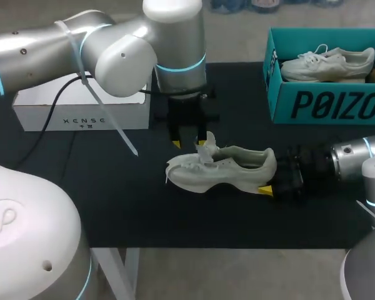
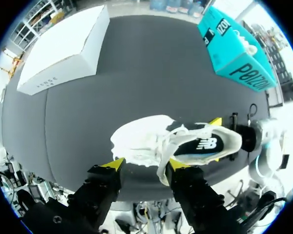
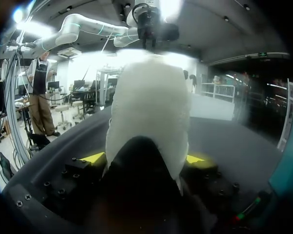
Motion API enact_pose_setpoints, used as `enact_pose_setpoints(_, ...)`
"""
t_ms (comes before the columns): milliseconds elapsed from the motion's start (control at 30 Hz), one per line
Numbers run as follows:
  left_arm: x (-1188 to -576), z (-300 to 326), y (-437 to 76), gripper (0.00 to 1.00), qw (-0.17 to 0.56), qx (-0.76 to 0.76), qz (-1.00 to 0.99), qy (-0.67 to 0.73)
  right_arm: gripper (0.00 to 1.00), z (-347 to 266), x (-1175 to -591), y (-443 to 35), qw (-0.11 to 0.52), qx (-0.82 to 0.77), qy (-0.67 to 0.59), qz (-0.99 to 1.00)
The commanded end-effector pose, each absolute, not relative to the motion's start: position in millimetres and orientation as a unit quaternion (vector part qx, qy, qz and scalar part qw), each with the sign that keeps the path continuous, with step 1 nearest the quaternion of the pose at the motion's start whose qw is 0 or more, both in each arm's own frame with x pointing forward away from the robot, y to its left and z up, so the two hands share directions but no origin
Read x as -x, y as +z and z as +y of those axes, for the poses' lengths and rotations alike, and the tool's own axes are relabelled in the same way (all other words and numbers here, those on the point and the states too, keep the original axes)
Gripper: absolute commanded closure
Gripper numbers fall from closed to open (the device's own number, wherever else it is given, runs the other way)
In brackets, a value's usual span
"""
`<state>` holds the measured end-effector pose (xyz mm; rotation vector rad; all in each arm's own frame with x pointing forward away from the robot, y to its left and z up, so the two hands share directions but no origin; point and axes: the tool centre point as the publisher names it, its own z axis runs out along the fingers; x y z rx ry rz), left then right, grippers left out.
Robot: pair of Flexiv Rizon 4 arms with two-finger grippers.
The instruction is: Take the shoe out of the shoebox, open the shoe tongue, remove and reinsert the insole, then place the shoe into the shoebox
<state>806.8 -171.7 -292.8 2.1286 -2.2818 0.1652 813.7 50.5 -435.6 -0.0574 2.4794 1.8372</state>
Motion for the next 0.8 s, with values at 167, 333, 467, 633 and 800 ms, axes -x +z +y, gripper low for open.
enact_pose_setpoints(167, -795, -216, -224, 0.0, -0.041, -0.267, -0.962, 0.035, 1.0, 51, -814, -441, 0.028, 0.018, 0.595, 0.803)
enact_pose_setpoints(333, -784, -221, -222, 0.0, -0.054, -0.167, -0.984, 0.016, 1.0, 51, -814, -441, 0.028, 0.018, 0.595, 0.803)
enact_pose_setpoints(467, -784, -221, -222, 0.0, -0.054, -0.167, -0.984, 0.016, 1.0, 51, -814, -441, 0.028, 0.018, 0.595, 0.803)
enact_pose_setpoints(633, -784, -221, -222, 0.0, -0.054, -0.167, -0.984, 0.016, 1.0, 51, -814, -441, 0.028, 0.018, 0.595, 0.803)
enact_pose_setpoints(800, -784, -221, -222, 0.0, -0.054, -0.167, -0.984, 0.016, 1.0, 51, -814, -441, 0.028, 0.018, 0.595, 0.803)
